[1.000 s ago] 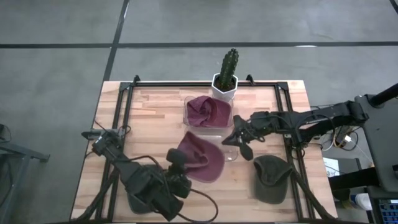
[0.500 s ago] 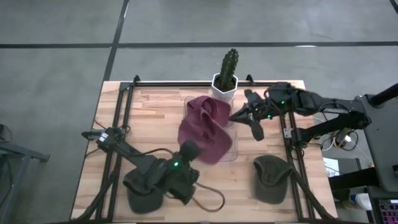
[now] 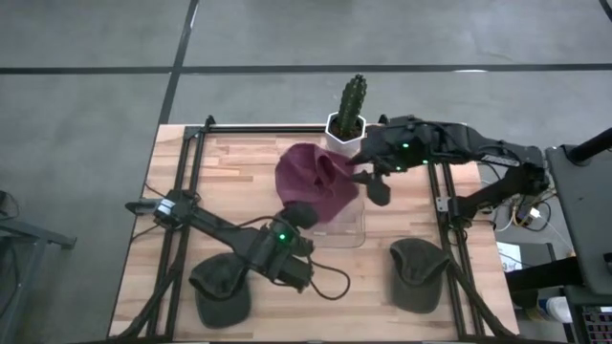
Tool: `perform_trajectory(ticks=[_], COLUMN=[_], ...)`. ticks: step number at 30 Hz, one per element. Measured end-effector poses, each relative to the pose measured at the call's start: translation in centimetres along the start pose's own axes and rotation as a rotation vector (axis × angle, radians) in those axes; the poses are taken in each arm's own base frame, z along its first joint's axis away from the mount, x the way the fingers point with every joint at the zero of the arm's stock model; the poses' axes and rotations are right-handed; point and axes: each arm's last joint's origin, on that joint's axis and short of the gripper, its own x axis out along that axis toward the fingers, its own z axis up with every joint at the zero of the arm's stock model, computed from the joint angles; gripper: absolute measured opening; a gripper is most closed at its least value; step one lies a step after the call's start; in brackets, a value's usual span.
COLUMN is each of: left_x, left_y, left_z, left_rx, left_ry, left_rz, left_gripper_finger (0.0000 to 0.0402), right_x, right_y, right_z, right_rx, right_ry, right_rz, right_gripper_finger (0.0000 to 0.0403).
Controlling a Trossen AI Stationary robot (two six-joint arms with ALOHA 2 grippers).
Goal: Pick & Place hat
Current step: Put the red cap into the top transparent bin
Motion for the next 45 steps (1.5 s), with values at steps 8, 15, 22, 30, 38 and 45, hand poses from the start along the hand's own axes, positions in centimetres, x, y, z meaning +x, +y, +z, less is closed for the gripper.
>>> perform_trajectory(ticks=[8, 15, 22, 30, 38, 45], left_x=[0.0, -0.1, -0.1, -0.3, -1.0, -1.2], left_y=[0.0, 0.0, 0.0, 0.1, 0.1, 0.0], left_z=[0.0, 0.0, 0.0, 0.0, 0.0, 0.1], left_rx=[0.004, -0.003, -0.014, -0.080, -0.200, -0.319], left_ry=[0.003, 0.003, 0.004, 0.017, 0.036, 0.016], left_rz=[0.007, 0.011, 0.012, 0.051, 0.151, 0.144], left_gripper_finger=[0.0005, 0.0005, 0.0024, 0.0035, 0.0037, 0.0038], right_x=[2.6, 3.4, 3.3, 3.3, 3.0, 2.9], right_y=[-0.3, -0.7, -0.9, -1.0, -1.2, -1.2], right_z=[1.6, 2.3, 2.3, 2.3, 2.4, 2.4], right_rx=[-0.015, 0.019, 0.021, 0.017, 0.021, 0.026], right_ry=[0.030, 0.071, 0.083, 0.082, 0.068, 0.065], right_rz=[-0.026, -0.046, -0.072, -0.091, -0.120, -0.125], right_gripper_finger=[0.0231, 0.0205, 0.0048, 0.0012, 0.0010, 0.0009])
